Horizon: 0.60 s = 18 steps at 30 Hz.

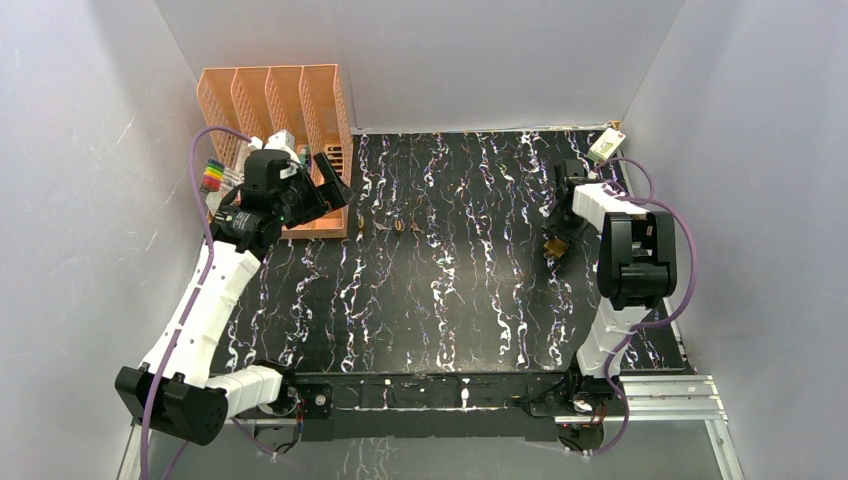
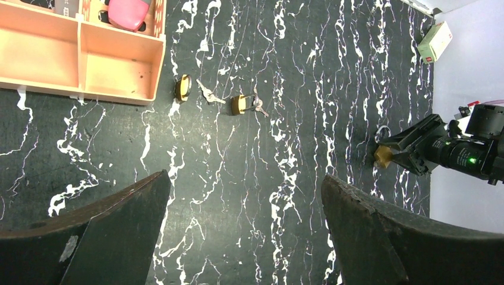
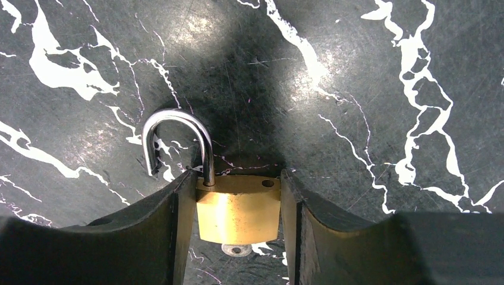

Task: Lock with the key
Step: Move the lock to the center of the board.

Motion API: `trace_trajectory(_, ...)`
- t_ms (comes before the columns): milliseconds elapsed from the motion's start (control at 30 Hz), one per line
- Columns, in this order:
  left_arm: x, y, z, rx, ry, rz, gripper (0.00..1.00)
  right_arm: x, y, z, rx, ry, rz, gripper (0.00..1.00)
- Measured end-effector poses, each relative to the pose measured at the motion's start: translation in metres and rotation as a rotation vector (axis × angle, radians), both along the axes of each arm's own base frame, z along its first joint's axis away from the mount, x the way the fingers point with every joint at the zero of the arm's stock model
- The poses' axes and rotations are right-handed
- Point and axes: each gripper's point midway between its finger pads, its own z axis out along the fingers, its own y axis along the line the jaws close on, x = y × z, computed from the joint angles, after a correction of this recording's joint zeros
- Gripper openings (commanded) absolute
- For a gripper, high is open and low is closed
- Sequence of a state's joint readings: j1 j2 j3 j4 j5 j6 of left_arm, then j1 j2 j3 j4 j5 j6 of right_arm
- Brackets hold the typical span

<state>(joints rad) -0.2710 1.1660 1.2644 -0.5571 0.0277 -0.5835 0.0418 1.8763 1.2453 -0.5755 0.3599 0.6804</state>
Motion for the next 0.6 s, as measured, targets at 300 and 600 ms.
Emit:
trace_trajectory(300,-0.002,0.0,-0.005,0.001,0.01,-0.001,0.98,-0.008,0.005,0.001,-0.01,-0.002,0.048,0.34)
trace_trajectory(600,-0.005,-0.002,-0.014,-0.008,0.031,-0.01,0.98,-0.016,0.069,0.008,0.205,-0.07,0.48,0.28)
